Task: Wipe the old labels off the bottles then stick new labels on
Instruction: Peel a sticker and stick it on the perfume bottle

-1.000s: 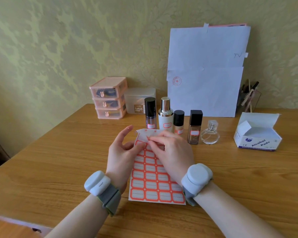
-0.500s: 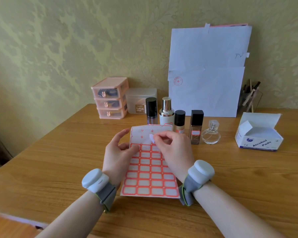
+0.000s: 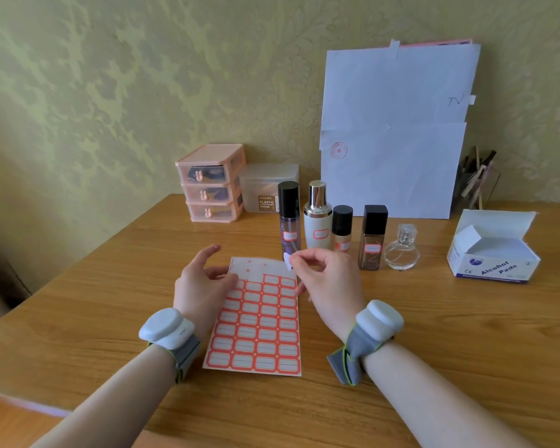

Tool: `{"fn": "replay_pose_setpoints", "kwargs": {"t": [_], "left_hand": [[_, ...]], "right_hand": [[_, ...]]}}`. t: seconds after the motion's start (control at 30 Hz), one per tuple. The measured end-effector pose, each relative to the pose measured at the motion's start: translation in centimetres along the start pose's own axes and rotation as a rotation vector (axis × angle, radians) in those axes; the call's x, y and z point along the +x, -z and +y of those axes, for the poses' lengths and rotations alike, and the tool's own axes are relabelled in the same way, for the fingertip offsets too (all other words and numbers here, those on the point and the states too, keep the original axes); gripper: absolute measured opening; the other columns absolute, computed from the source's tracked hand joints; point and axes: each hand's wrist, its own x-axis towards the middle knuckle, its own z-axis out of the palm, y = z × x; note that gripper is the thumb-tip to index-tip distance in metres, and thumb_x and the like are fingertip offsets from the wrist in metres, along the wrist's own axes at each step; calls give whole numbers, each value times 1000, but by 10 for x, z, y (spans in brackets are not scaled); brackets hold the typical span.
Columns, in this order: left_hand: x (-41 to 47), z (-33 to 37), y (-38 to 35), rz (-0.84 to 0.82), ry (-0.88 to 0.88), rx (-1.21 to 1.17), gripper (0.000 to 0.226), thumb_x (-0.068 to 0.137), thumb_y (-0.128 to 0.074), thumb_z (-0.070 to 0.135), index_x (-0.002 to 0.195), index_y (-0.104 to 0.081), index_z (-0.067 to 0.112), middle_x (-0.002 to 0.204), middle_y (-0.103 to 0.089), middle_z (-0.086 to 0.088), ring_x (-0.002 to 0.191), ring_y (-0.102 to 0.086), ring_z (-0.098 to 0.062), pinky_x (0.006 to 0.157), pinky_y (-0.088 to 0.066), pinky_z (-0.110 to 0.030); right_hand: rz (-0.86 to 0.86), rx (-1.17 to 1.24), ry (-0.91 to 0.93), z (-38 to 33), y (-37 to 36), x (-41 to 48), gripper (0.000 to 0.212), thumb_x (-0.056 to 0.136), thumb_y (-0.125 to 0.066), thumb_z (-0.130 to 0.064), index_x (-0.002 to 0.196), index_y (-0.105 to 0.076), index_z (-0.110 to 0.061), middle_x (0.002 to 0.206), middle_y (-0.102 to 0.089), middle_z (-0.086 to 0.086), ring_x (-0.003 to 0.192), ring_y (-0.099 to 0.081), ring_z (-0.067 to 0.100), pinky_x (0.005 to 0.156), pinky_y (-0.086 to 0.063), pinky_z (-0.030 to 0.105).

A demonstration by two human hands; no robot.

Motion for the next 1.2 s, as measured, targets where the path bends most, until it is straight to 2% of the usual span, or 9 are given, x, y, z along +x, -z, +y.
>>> {"fn": "replay_pose_setpoints", "kwargs": {"t": [0.1,0.2,0.23,0.33,0.47,0.6,0.8,0.97,1.2], "left_hand": [[0,3,1,101,-78,266,49,87,-76,26,132,-58,32,131,-60,2,118,-55,-20,97,-53,-44],[-12,19,-5,49,-144,164,2,87,-73,33,87,-72,35,99,-74,8,99,-66,-17,77,-54,-28],[-18,26,-8,-39,-107,58,7,86,-72,36,81,-74,32,84,-76,10,85,-71,-11,66,-52,-21],[-32,47,-26,-211,-20,-135,20,84,-70,45,81,-79,27,77,-75,19,76,-68,1,64,-48,-22],[-42,62,-47,-199,0,-238,22,88,-70,42,81,-79,23,82,-76,6,91,-69,-15,72,-54,-28],[-48,68,-59,-208,26,-282,25,88,-72,37,85,-80,14,92,-77,-9,93,-69,-21,79,-56,-36],[-53,83,-79,-241,61,-386,19,90,-72,27,87,-79,9,78,-72,-4,79,-63,-12,67,-49,-27],[-55,88,-99,-264,-65,-344,18,94,-67,22,89,-77,8,77,-72,4,78,-61,-9,60,-48,-18],[-56,95,-136,-288,-171,-302,17,94,-67,25,81,-77,27,73,-73,9,72,-64,2,59,-52,-16]], "right_hand": [[7,-7,-2,2,1,0,13,90,-67,-27,82,-73,-20,68,-71,-4,50,-66,12,45,-43,15],[34,-83,33,2,6,0,12,91,-68,-28,85,-74,-21,74,-71,-12,55,-65,8,52,-48,18],[36,-120,52,2,6,-1,11,91,-68,-29,86,-75,-22,74,-69,-14,57,-64,7,54,-50,20],[41,-228,135,3,11,-4,12,91,-68,-30,93,-76,-21,78,-68,-11,62,-59,6,57,-48,21],[96,-330,294,4,22,-6,11,89,-70,-28,96,-76,-20,93,-71,-9,63,-51,0,59,-46,18],[131,-397,368,8,34,-7,9,88,-73,-27,94,-74,-21,100,-70,-12,62,-45,-15,61,-36,4],[142,-366,358,9,57,-7,27,86,-67,-43,107,-71,-27,111,-67,-16,59,-48,-11,61,-44,9],[215,-144,150,11,84,-4,15,91,-67,-32,104,-74,-26,76,-66,-19,58,-63,12,55,-47,18],[237,-118,57,19,117,1,14,91,-67,-22,84,-72,-32,63,-66,-14,53,-61,7,47,-39,10]]}}
